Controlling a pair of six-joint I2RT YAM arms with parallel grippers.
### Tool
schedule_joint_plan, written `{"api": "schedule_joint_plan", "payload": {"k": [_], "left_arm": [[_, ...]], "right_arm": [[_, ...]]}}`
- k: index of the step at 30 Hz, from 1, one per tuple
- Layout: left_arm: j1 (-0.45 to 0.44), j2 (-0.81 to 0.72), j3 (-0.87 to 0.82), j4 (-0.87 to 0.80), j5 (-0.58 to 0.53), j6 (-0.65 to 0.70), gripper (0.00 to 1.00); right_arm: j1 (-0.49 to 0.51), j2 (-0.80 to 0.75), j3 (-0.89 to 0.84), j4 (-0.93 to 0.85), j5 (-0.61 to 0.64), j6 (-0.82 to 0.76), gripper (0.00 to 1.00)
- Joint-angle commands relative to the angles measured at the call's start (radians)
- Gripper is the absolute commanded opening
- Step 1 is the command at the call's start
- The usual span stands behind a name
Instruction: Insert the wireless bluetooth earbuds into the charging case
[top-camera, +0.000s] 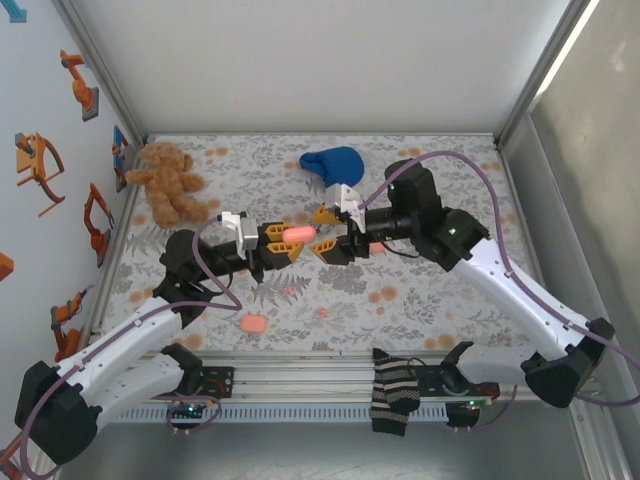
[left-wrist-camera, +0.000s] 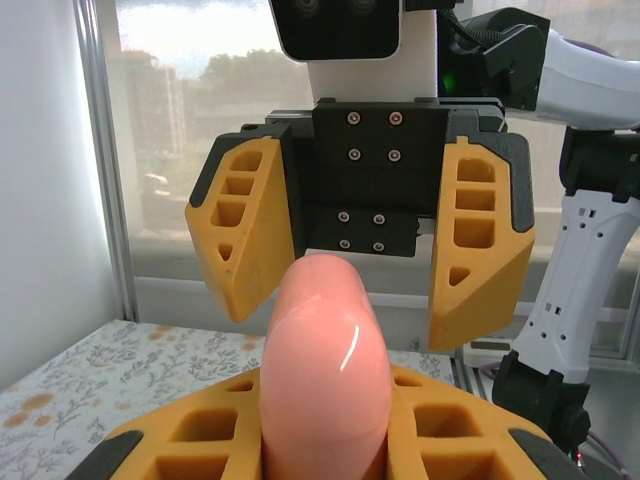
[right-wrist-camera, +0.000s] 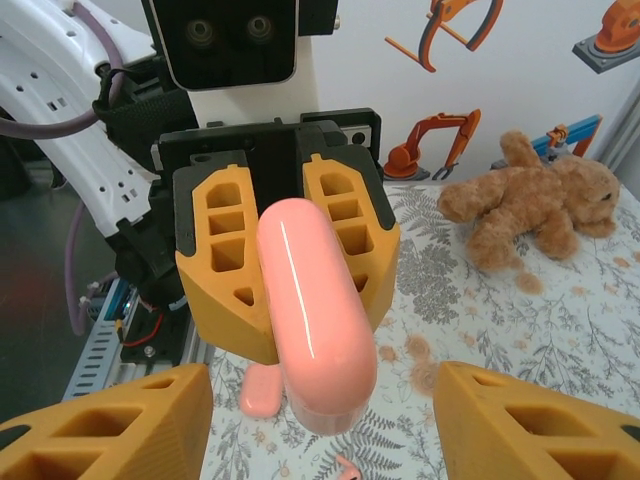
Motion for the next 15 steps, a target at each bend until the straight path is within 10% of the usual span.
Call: {"api": "schedule_joint_plan", "payload": {"k": [1,15], "left_arm": [[0.000,-0.016,0.027,0.020,0.022,-0.006,0.00],[-0.001,-0.009,0.024,0.019,0.023,-0.004,0.00]], "right_arm": [[0.014,0.006,0.034,0.033,-0.026,-0.014,0.57],[0.026,0.026,0.029,0.092,-0.034,0.022,0.43]]}}
